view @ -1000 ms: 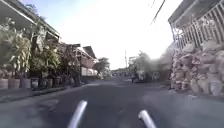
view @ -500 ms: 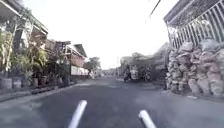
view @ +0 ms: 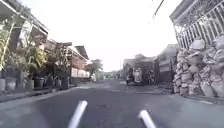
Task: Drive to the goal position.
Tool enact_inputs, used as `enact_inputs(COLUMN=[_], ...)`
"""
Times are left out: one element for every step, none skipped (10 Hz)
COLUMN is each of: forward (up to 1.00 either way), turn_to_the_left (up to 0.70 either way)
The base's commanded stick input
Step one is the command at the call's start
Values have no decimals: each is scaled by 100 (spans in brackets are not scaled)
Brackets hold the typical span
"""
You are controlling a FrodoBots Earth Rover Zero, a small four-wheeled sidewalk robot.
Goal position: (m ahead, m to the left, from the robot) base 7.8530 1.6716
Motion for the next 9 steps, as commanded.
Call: enact_inputs(forward=[70, 70, 70, 70, 70, 70, 70, 70, 70], turn_to_the_left=[0, 0, 0, 0, 0, 0, -13, -35, -35])
